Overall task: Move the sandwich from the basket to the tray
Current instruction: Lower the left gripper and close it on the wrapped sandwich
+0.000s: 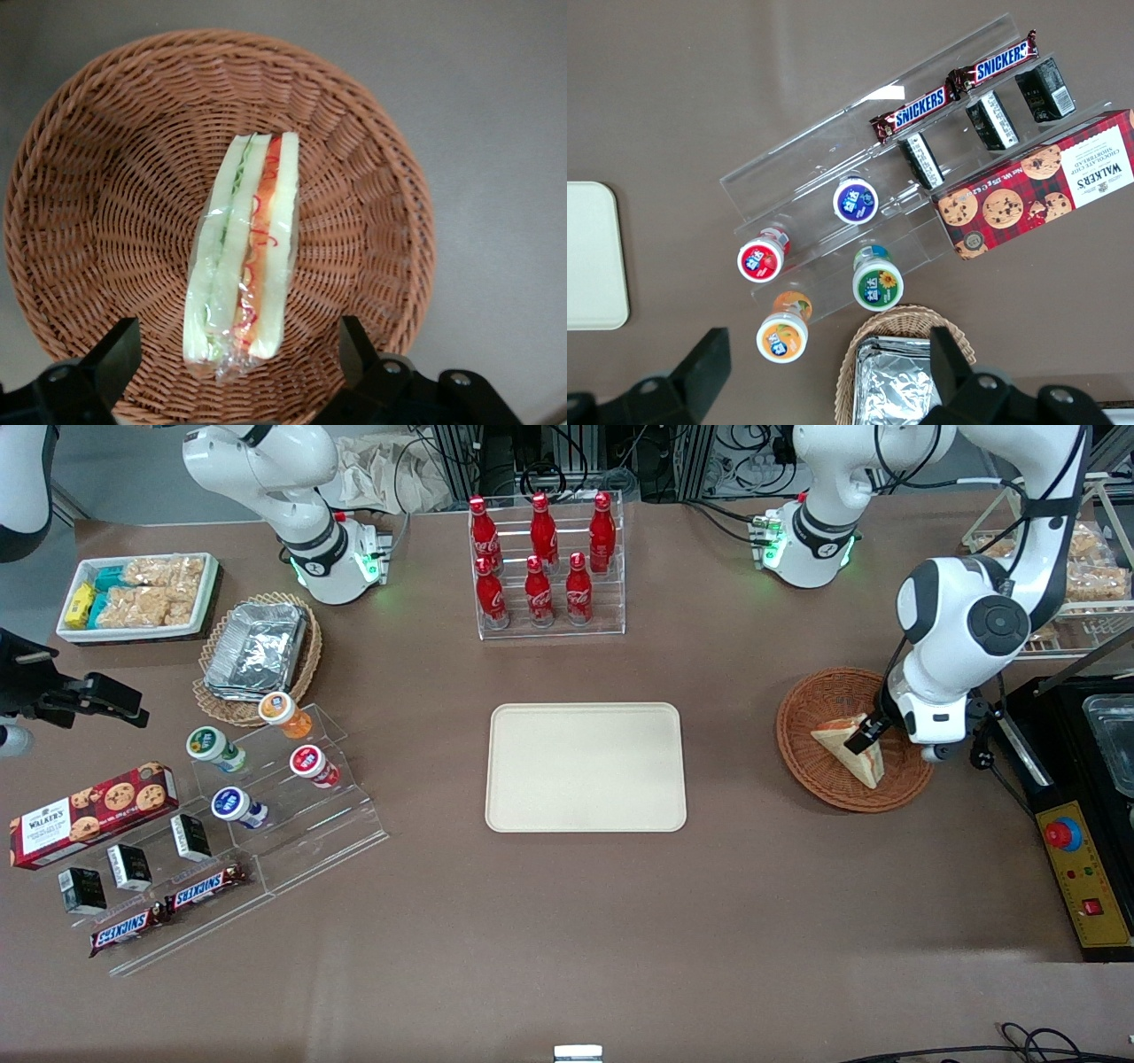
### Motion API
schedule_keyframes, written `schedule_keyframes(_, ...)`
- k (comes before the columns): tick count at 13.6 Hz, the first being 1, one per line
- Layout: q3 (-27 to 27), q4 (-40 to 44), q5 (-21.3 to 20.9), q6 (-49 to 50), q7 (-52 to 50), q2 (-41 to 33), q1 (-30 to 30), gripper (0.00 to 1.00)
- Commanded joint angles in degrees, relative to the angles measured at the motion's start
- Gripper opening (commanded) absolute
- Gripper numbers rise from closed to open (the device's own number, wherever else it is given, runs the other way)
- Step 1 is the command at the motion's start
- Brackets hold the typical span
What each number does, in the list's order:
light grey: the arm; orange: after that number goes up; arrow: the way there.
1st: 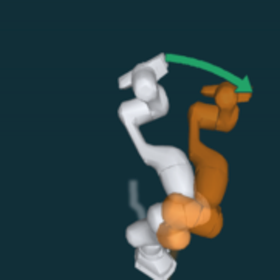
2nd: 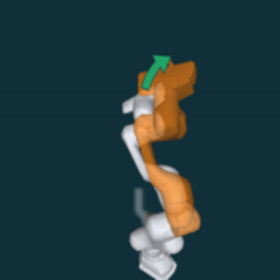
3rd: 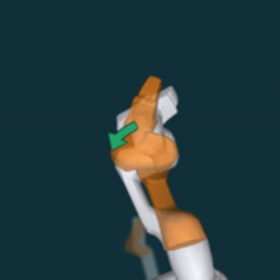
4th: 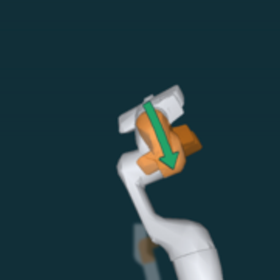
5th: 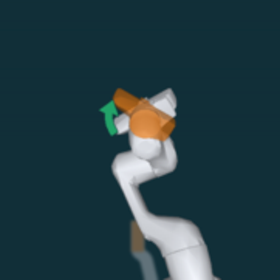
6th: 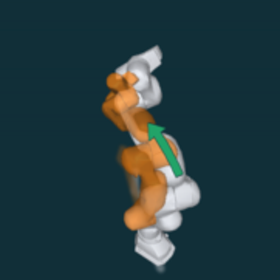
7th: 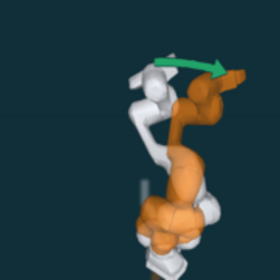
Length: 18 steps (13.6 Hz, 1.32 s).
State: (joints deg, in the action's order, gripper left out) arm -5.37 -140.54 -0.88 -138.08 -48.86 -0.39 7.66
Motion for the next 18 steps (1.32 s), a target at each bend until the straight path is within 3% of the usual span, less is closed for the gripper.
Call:
schedule_keyframes(1, -0.1, -3.4, -0.4, -4.3, -0.8, -0.5, -0.5, 1.0)
schedule_keyframes(8, -0.2, -6.6, -0.7, -13.8, -0.8, 4.5, -1.2, 0.97)
schedule_keyframes(9, -0.2, -6.6, -0.7, -13.9, -0.8, 4.7, -1.2, 0.79)
schedule_keyframes(10, -0.2, -6.6, -0.7, -13.9, -0.8, 4.7, -1.2, 0.56)
schedule_keyframes(11, -0.2, -6.6, -0.6, -13.9, -0.9, 4.8, -1.2, 0.14)
schedule_keyframes(12, -0.2, -6.5, -0.6, -13.9, -1.0, 4.9, -1.2, 0.0)
schedule_keyframes(18, 0.0, -5.8, -0.6, -13.3, -1.0, 4.2, -1.1, 0.0)
